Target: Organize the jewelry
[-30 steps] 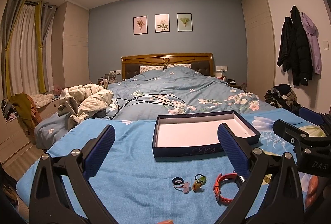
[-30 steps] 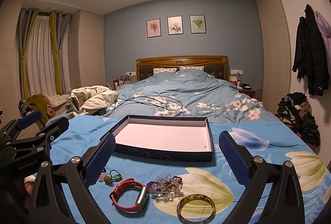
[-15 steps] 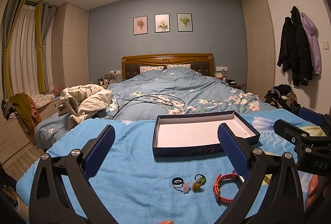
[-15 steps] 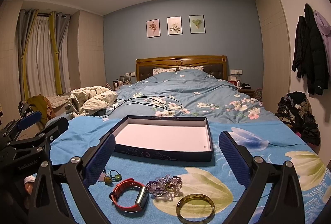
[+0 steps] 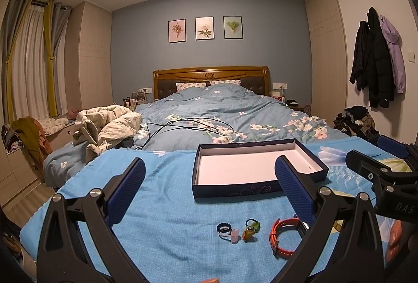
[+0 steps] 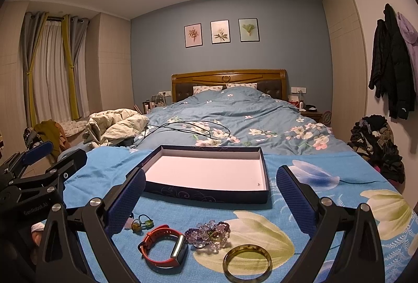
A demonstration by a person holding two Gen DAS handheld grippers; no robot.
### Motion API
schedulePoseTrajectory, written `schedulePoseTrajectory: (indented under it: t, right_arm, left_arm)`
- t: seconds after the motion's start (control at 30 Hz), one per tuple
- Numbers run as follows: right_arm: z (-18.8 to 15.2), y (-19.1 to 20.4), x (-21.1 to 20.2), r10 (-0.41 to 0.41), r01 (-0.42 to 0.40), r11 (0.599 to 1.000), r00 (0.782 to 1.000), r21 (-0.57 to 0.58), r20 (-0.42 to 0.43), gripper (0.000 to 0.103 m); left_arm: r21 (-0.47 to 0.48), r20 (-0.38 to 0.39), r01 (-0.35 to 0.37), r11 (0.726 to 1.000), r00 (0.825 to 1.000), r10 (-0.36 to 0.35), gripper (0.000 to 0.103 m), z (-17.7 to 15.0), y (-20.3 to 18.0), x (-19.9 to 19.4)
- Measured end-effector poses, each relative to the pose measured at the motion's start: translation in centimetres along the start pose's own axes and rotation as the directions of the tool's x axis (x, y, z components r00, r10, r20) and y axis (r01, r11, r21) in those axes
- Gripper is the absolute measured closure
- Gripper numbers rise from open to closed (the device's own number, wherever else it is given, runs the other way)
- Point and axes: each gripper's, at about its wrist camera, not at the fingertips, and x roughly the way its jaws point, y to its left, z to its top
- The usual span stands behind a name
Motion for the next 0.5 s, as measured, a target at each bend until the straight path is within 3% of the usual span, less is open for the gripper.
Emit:
schedulePoseTrajectory:
  t: [0.5]
  right_arm:
    - [0.05,-0.24,0.06,0.003,-0.003,1.0,1.0,0.003,-0.002,0.006]
  left_arm:
    - [0.0,-0.001,0.0,1.0,1.0,0.0,0.006,-0.16,0.02,-0.1]
